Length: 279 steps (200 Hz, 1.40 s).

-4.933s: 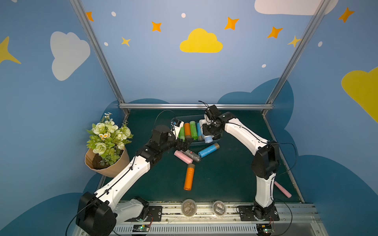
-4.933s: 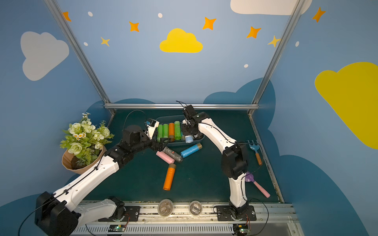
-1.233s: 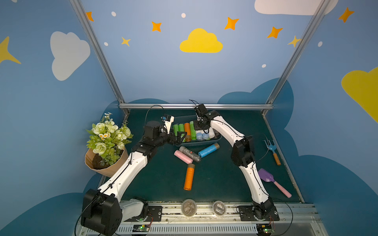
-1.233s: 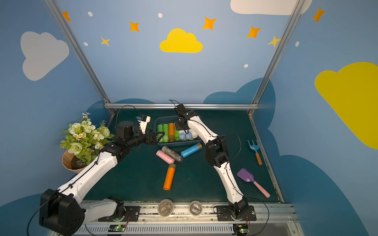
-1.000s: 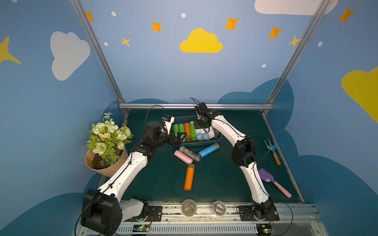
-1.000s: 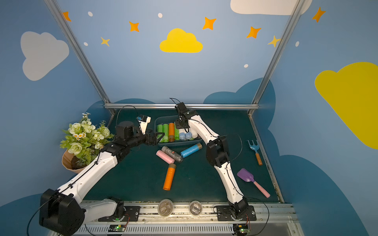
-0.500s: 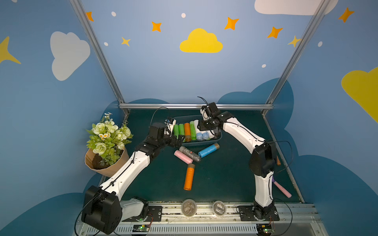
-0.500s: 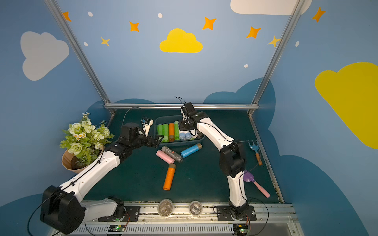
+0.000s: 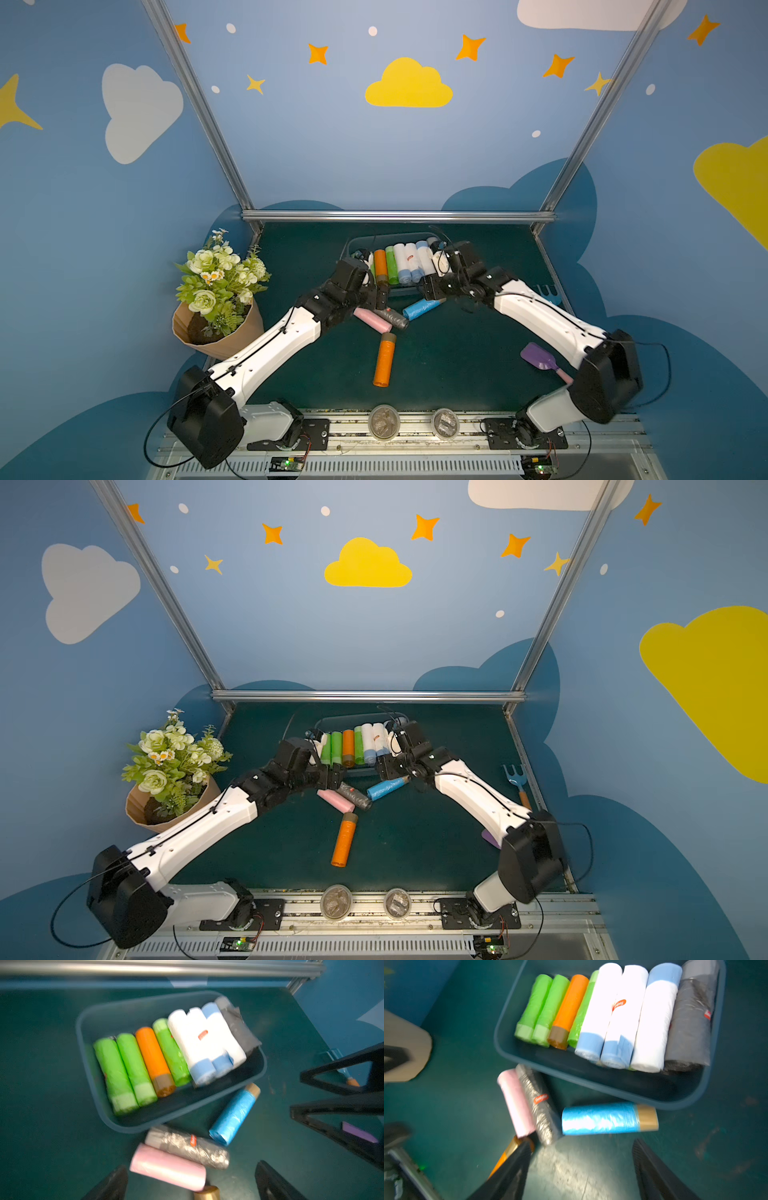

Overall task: Put the roll of trash bags into the storage box
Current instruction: Pick up the roll of trash bags from the center of the board.

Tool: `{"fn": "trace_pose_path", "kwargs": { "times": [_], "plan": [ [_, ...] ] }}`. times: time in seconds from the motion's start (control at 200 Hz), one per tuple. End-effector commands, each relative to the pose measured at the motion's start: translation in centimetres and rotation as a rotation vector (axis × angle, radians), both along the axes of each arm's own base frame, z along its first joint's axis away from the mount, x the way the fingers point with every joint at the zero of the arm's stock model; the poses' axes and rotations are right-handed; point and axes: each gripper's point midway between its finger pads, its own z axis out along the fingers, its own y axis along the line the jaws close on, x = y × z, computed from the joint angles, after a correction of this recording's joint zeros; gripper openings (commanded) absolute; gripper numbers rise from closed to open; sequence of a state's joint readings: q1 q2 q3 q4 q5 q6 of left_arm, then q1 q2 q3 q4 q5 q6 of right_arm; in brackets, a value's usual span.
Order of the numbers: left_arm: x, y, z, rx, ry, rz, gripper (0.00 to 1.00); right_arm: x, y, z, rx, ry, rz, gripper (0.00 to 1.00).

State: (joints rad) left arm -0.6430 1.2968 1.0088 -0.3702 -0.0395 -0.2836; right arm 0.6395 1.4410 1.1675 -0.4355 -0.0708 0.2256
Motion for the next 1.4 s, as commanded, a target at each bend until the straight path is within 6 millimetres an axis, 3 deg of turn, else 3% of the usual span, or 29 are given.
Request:
{"fn": "trace_pose_path", "kwargs": {
  "times": [0.0, 0.15, 0.3, 0.491, 0.521, 0.656, 0.911, 1.086, 1.392],
  "plan": [
    [-3.2, 0.3, -4.9, 0.049, 0.181, 0.111, 0.89, -2.1, -0.4, 0.1, 0.055, -0.048, 0.025, 0.85],
    [-6.4, -0.1, -8.6, 0.132, 0.232, 0.13, 0.86, -6.8, -1.3, -0.9, 0.136, -0.041, 0.046, 0.92],
    [-8.4, -0.6, -11.5, 0.122, 0.271, 0.11, 0.81, -10.0, -2.5, -2.5, 0.115, -0.01, 0.017, 0.93],
    [-9.6, -1.8, -12.4, 0.093, 0.292, 0.065, 0.75, -14.0, -1.9, -4.2, 0.107, 0.08, 0.047, 0.93],
    [-9.7, -2.0, -12.5, 0.094, 0.298, 0.06, 0.74, -14.8, -2.2, -5.6, 0.087, 0.11, 0.047, 0.93],
    [-10.4, -2.8, -12.7, 0.091, 0.308, 0.046, 0.72, -16.5, -2.4, -7.1, 0.084, 0.163, 0.05, 0.93],
    [-10.7, -2.6, -14.6, 0.179, 0.352, 0.075, 0.67, -16.1, -3.5, -6.9, 0.065, 0.118, 0.019, 0.93],
    [-10.7, -3.4, -15.8, 0.222, 0.385, 0.059, 0.55, -16.2, -4.1, -7.9, 0.053, 0.137, 0.008, 0.93],
    [-11.8, -3.7, -14.1, 0.247, 0.425, 0.013, 0.42, -15.2, -3.7, -7.9, 0.063, 0.164, 0.02, 0.93]
  ]
}}
